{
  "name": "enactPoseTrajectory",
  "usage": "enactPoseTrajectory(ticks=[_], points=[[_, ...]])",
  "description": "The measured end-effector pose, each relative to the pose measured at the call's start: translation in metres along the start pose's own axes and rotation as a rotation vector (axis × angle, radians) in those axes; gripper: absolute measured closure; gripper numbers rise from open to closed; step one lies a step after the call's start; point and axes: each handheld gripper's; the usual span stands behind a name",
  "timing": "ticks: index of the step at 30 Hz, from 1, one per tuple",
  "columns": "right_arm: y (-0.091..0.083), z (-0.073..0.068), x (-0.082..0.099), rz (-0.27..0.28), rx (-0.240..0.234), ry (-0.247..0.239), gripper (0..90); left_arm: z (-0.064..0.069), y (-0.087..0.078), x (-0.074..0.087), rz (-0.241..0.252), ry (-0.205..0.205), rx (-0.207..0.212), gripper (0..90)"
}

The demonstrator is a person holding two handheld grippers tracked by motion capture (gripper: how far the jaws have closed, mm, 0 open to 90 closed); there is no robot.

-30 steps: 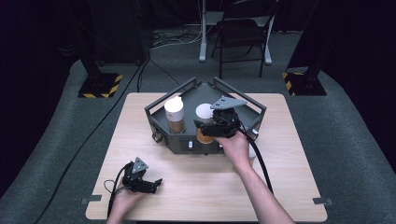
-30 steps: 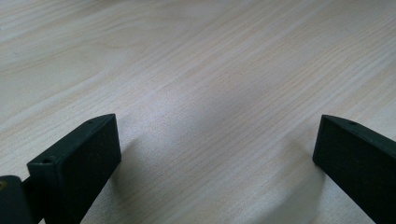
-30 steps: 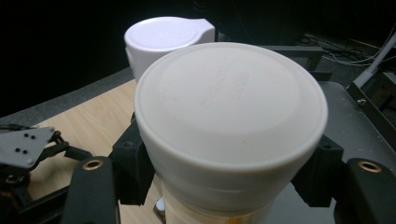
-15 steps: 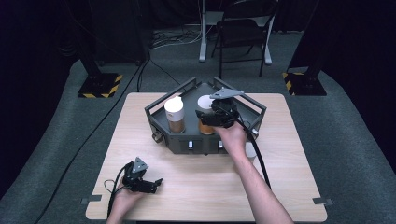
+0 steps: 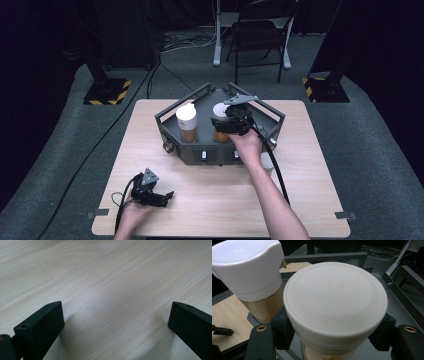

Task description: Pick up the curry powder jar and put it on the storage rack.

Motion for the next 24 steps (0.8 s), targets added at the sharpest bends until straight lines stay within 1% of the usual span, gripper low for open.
enactPoseTrajectory(ticks=[4, 5, 6, 7, 10, 11, 13, 16, 17, 21, 24], points=[[-0.001, 0.004, -0.002, -0.003, -0.017, 0.006, 31.9, 0.000, 0.000, 0.000, 0.000, 0.000, 0.000, 0.7], [-0.001, 0.004, -0.003, 0.000, -0.014, 0.001, 30.9, 0.000, 0.000, 0.000, 0.000, 0.002, -0.001, 0.7], [-0.003, 0.004, -0.004, 0.002, -0.018, 0.001, 28.0, 0.000, 0.000, 0.000, 0.000, 0.002, -0.001, 0.7], [-0.003, 0.004, -0.004, 0.002, -0.018, 0.001, 28.0, 0.000, 0.000, 0.000, 0.000, 0.002, -0.001, 0.7], [-0.005, 0.007, -0.008, -0.026, -0.029, 0.006, 23.6, 0.000, 0.000, 0.000, 0.000, 0.002, -0.001, 0.7], [-0.006, 0.009, -0.009, -0.040, -0.037, -0.002, 21.8, 0.000, 0.000, 0.000, -0.001, 0.001, -0.001, 0.7], [-0.008, 0.009, -0.009, -0.049, -0.034, -0.018, 19.5, 0.000, 0.000, 0.000, 0.000, -0.001, 0.000, 0.7], [-0.012, 0.012, -0.006, -0.041, -0.040, -0.024, 18.4, 0.000, 0.000, 0.000, 0.000, 0.002, -0.001, 0.7], [-0.015, 0.013, -0.003, -0.039, -0.035, -0.022, 17.8, 0.000, 0.000, 0.000, -0.001, 0.001, -0.001, 0.7], [-0.024, 0.022, 0.007, -0.027, -0.042, -0.015, 18.1, 0.000, 0.000, 0.000, -0.001, 0.000, -0.002, 0.7], [-0.031, 0.027, 0.019, -0.031, -0.026, -0.015, 18.2, 0.000, 0.000, 0.000, 0.000, -0.002, -0.001, 0.7]])
Point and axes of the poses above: each handheld gripper's, and its own axes: y roughly forward along the jaws, x roughly out of its underside, z roughly to its right, and after that the axes turned 8 degrees about -z, right-handed
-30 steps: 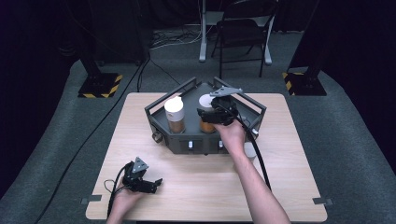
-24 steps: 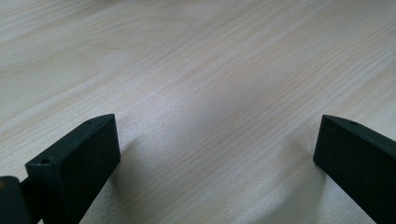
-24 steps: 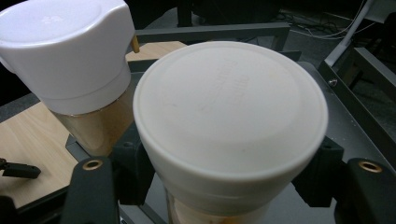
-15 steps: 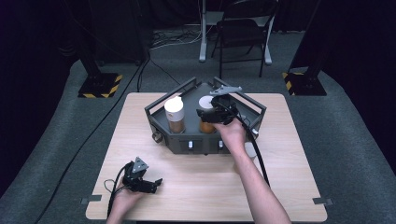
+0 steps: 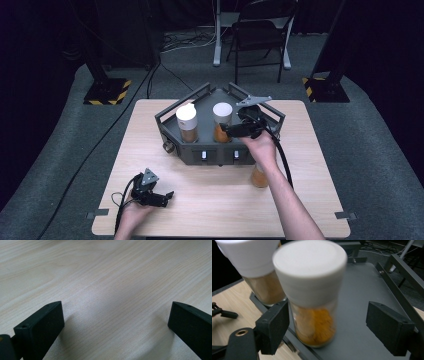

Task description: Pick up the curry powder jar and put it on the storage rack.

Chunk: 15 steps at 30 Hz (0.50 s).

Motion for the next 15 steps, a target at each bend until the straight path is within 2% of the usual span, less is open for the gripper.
enactPoseTrajectory(ticks=[7, 11, 15], points=[[-0.010, 0.018, 0.028, 0.005, 0.019, 0.041, 18.0, 0.000, 0.000, 0.000, 0.000, 0.002, -0.001, 0.7], [-0.014, 0.024, 0.048, 0.005, 0.037, 0.049, 18.1, 0.000, 0.000, 0.000, 0.000, 0.002, -0.001, 0.7], [-0.019, 0.031, 0.065, 0.017, 0.046, 0.077, 18.4, 0.000, 0.000, 0.000, 0.000, 0.002, -0.001, 0.7]])
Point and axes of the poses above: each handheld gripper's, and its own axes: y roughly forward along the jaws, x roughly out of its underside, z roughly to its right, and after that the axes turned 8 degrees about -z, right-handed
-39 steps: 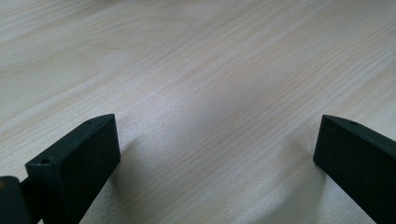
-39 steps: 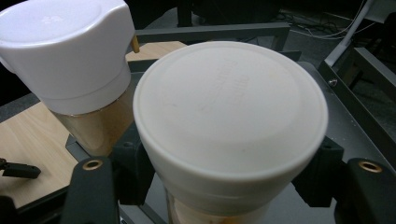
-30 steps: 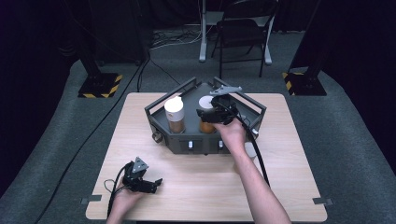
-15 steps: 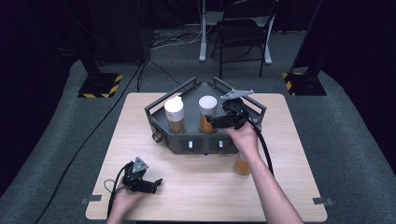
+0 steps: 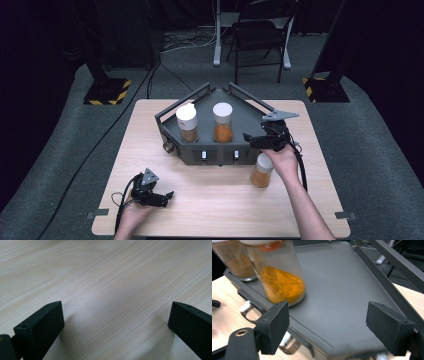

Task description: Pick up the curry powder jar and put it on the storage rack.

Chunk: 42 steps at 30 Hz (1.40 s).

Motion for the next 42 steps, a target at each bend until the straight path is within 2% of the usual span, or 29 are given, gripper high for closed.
enactPoseTrajectory(ticks=[8, 13, 24, 28, 34, 38, 42], points=[[-0.008, 0.015, 0.031, 0.017, 0.027, 0.062, 18.8, 0.000, 0.000, 0.000, 0.000, 0.000, 0.000, 0.7], [-0.012, 0.020, 0.047, 0.011, 0.055, 0.081, 18.9, 0.000, 0.000, 0.000, 0.000, 0.000, 0.000, 0.7], [-0.020, 0.039, 0.083, 0.003, 0.085, 0.150, 17.7, 0.000, 0.000, 0.000, 0.000, 0.000, 0.000, 0.6], [-0.022, 0.040, 0.096, -0.002, 0.111, 0.158, 17.2, 0.000, 0.000, 0.000, 0.000, 0.000, 0.000, 0.6], [-0.024, 0.041, 0.117, -0.008, 0.122, 0.169, 16.9, 0.000, 0.000, 0.000, 0.000, 0.000, 0.000, 0.7], [-0.021, 0.039, 0.130, -0.031, 0.138, 0.166, 16.6, 0.000, 0.000, 0.000, 0.000, 0.000, 0.000, 0.7], [-0.017, 0.040, 0.146, -0.049, 0.138, 0.185, 16.4, 0.000, 0.000, 0.000, 0.000, 0.000, 0.000, 0.7]])
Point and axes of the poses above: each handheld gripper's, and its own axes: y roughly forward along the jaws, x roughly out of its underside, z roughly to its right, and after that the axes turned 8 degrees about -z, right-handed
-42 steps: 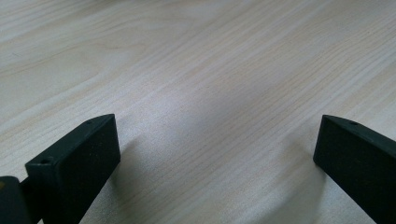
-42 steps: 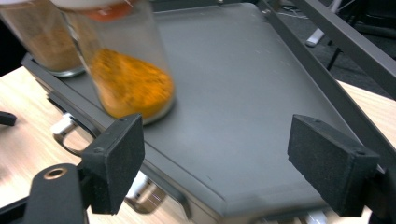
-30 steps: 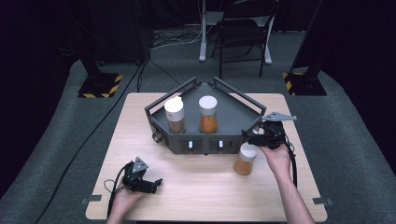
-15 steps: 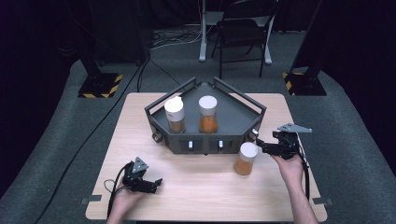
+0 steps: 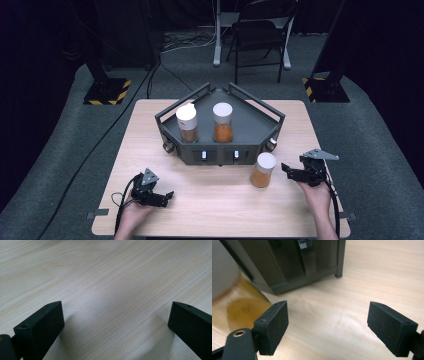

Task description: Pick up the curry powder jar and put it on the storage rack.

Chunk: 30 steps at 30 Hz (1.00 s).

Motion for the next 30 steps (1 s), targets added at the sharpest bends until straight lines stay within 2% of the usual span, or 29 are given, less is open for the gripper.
enactPoseTrajectory(ticks=[9, 12, 23, 28, 30], points=[[0.009, 0.005, 0.027, -0.034, -0.013, 0.035, 15.9, 0.000, 0.000, 0.000, 0.000, 0.000, 0.000, 0.7], [0.010, 0.001, 0.033, -0.048, 0.007, 0.019, 16.0, 0.000, 0.000, 0.000, 0.000, 0.000, 0.000, 0.7], [0.007, -0.004, 0.043, -0.083, 0.019, 0.009, 15.6, 0.000, 0.000, 0.000, 0.000, 0.000, 0.000, 0.7], [0.006, -0.018, 0.043, -0.107, 0.069, -0.037, 15.4, 0.000, 0.000, 0.000, 0.000, -0.001, -0.001, 0.7], [0.005, -0.019, 0.043, -0.108, 0.068, -0.041, 14.9, 0.000, 0.000, 0.000, 0.000, -0.001, -0.001, 0.7]])
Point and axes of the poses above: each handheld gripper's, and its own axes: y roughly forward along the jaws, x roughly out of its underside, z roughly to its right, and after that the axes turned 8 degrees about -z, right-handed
